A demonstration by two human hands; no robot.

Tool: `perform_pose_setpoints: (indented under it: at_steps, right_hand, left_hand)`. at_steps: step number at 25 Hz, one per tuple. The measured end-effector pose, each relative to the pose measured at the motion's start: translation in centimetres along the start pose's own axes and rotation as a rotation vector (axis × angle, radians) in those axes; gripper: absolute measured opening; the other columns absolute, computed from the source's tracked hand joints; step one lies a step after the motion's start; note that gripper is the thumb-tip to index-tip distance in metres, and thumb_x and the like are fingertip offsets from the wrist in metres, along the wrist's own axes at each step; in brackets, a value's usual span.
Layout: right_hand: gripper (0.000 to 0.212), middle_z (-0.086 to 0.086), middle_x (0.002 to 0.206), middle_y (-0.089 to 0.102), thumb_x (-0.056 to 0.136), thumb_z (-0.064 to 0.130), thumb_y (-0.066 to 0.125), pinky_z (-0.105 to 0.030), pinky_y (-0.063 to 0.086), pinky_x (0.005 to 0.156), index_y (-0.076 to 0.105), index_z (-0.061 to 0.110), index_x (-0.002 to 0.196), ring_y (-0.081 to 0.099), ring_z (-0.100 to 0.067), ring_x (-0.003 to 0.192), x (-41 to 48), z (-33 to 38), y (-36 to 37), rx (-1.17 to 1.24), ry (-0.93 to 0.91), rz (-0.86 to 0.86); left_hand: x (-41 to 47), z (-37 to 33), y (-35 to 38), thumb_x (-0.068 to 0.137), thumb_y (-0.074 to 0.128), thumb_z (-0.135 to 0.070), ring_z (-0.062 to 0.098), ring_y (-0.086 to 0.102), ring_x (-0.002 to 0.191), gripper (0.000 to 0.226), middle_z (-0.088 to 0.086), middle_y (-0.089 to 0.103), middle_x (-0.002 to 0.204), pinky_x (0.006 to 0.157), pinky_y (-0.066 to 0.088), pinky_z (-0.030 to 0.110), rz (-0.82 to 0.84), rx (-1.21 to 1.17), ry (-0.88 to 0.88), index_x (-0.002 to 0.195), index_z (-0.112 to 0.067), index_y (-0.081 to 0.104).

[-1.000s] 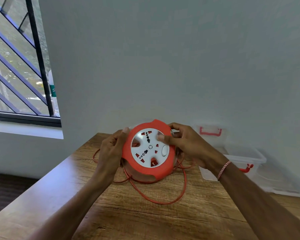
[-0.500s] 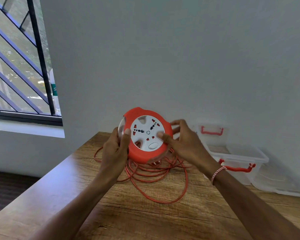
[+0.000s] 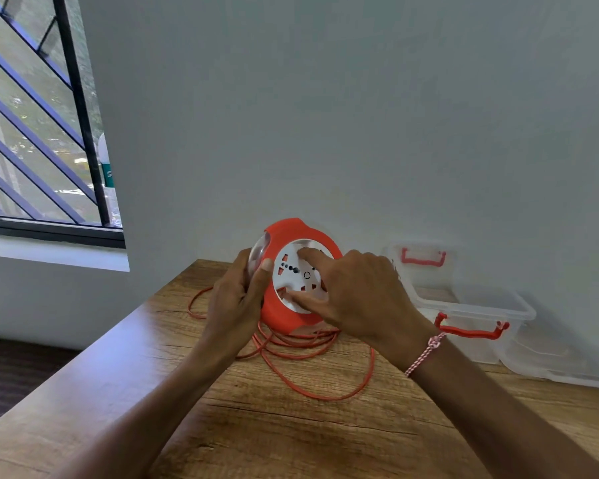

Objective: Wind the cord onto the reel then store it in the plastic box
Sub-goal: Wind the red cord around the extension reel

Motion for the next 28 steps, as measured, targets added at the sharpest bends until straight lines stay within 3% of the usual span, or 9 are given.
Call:
perform_pose_setpoints:
  at_steps: [4,9,11,13,16,18,20,24,28]
  right_hand:
    - [0.070,0.001,0.088,0.076,0.079,0.080,0.059,-0.028,0.059,0.059,0.062,0.026,0.124,0.072,-0.017,0.071,-0.3,-0.2,0.7,0.238,0.232,-0.026]
    - [0.049,-0.003,0.062,0.076,0.086,0.060,0.072,-0.025,0.051,0.039,0.051,0.021,0.107,0.073,-0.019,0.050,-1.3,0.5,2.6,1.143,0.948,0.151]
    - [0.045,-0.001,0.062,0.075,0.088,0.059,0.070,-0.025,0.052,0.043,0.056,0.020,0.104,0.072,-0.017,0.050,-0.9,-0.3,1.8,1.000,0.822,0.155]
    - [0.043,0.010,0.071,0.071,0.087,0.065,0.066,-0.025,0.053,0.053,0.060,0.024,0.098,0.069,-0.010,0.058,0.0,-1.7,-0.1,0.447,0.455,0.034]
    - [0.053,0.006,0.104,0.068,0.090,0.065,0.063,-0.025,0.045,0.055,0.055,0.032,0.130,0.068,-0.017,0.069,0.9,-1.8,-1.8,0.040,-0.066,0.011]
    - [0.063,0.000,0.116,0.070,0.094,0.064,0.056,-0.025,0.043,0.053,0.044,0.036,0.149,0.071,-0.021,0.071,0.8,-0.9,-1.3,-0.095,-0.222,0.095]
    - [0.066,-0.005,0.115,0.075,0.095,0.064,0.055,-0.025,0.044,0.054,0.043,0.033,0.152,0.072,-0.024,0.068,0.5,-0.2,-0.9,-0.170,-0.254,0.087]
    - [0.061,-0.005,0.080,0.077,0.088,0.066,0.065,-0.023,0.037,0.053,0.062,0.023,0.131,0.069,-0.023,0.055,0.2,0.1,-1.1,-0.106,-0.131,-0.071]
    - [0.061,0.005,0.079,0.072,0.083,0.074,0.059,-0.022,0.052,0.048,0.056,0.023,0.116,0.069,-0.015,0.060,-0.2,1.0,-0.2,0.351,0.320,-0.069]
  left_hand:
    - [-0.4,-0.3,0.3,0.100,0.043,-0.064,0.015,0.079,0.089,0.042,-0.008,0.079,0.103,0.068,0.067,0.048,0.024,0.012,0.043,0.138,-0.051,0.054]
    - [-0.8,-0.1,0.8,0.100,0.042,-0.066,0.008,0.077,0.092,0.036,-0.011,0.077,0.103,0.072,0.067,0.047,-0.012,0.053,0.041,0.135,-0.060,0.048]
    - [-0.7,0.0,0.7,0.106,0.044,-0.057,0.005,0.077,0.093,0.033,-0.015,0.077,0.103,0.071,0.068,0.043,-0.033,0.018,0.021,0.138,-0.051,0.052]
    - [-0.3,-0.1,0.3,0.109,0.045,-0.049,0.007,0.077,0.090,0.023,-0.016,0.077,0.102,0.068,0.068,0.043,-0.061,-0.016,0.007,0.129,-0.051,0.056]
    - [0.1,-0.4,-0.3,0.104,0.046,-0.056,0.011,0.078,0.092,0.022,-0.015,0.076,0.105,0.068,0.068,0.039,-0.083,-0.068,0.004,0.122,-0.053,0.058]
    - [0.2,-0.5,-0.5,0.104,0.046,-0.055,0.008,0.078,0.096,0.029,-0.023,0.076,0.109,0.071,0.067,0.033,-0.069,-0.067,0.008,0.130,-0.050,0.056]
    - [0.2,-0.6,-0.4,0.106,0.045,-0.052,0.004,0.078,0.094,0.036,-0.032,0.074,0.107,0.070,0.068,0.033,-0.047,-0.005,0.035,0.139,-0.044,0.053]
    - [-0.3,-0.9,-0.2,0.100,0.040,-0.065,0.006,0.077,0.089,0.048,-0.031,0.073,0.099,0.068,0.068,0.044,-0.057,0.073,0.080,0.144,-0.046,0.047]
    - [-0.7,-1.5,0.0,0.096,0.034,-0.081,0.001,0.076,0.087,0.053,-0.027,0.073,0.098,0.065,0.068,0.041,-0.079,0.094,0.130,0.141,-0.056,0.042]
Point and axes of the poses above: each hand's wrist, its own x-axis towards the middle knuckle, its own y-axis out of the palm, z = x × y, the point moved 3 cm from there along x, towards the middle knuckle
